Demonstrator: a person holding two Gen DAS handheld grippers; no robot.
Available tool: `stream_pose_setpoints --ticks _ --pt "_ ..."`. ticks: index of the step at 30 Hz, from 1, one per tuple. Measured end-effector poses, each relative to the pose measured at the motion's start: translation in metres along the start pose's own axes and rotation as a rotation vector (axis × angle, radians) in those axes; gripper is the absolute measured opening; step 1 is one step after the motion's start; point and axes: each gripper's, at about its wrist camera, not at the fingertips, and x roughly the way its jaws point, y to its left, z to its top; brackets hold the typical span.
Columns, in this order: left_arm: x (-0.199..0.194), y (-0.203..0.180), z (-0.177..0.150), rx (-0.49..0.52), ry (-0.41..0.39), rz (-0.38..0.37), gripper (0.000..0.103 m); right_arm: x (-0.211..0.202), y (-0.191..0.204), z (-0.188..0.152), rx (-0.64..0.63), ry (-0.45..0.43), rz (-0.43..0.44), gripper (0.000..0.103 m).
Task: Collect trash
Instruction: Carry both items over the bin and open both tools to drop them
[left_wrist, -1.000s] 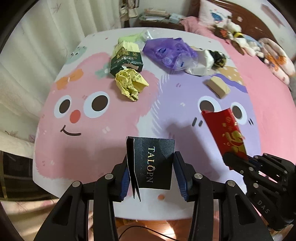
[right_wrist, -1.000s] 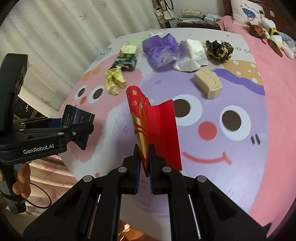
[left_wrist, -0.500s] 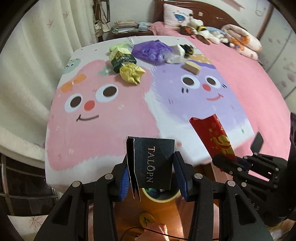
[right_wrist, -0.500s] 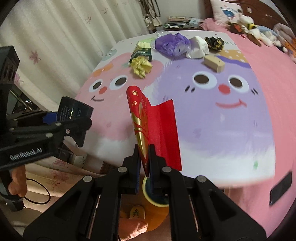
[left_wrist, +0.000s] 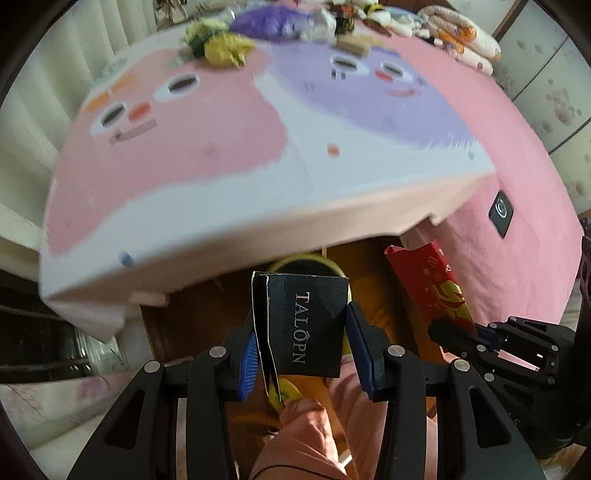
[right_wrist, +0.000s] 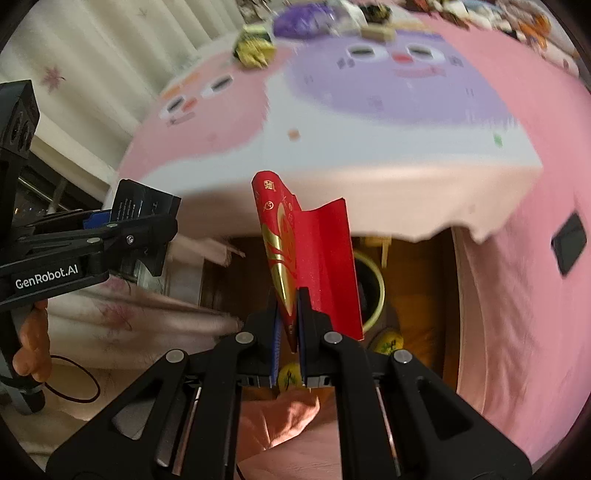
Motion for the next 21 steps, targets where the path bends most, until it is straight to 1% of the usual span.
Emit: stream_pose_setpoints --ticks 2,6,10,15,21 --pt "0.020 -0.004 -0.005 -0.008 0.024 0.000 0.043 0.017 -0.010 -0.009 0.044 0.034 0.005 0.006" --pt "0.076 -0.007 -0.018 -0.022 0.069 0.003 0.043 0.062 -0.033 -0.022 0.110 0.084 0.005 0.006" --pt "0.141 -0.006 -0.022 -0.050 0.106 0.010 0.043 0.125 -0.064 -0.037 0.166 0.135 0.006 0.006" --pt "0.223 -0.003 -0.021 -0.095 0.120 0.030 0.043 0.203 -0.100 -0.051 0.214 0.190 0.005 0.006" --pt "0.295 0.008 -0.026 -0.107 0.118 0.059 0.045 0.283 -0.139 -0.062 0.246 0.240 0.016 0.006"
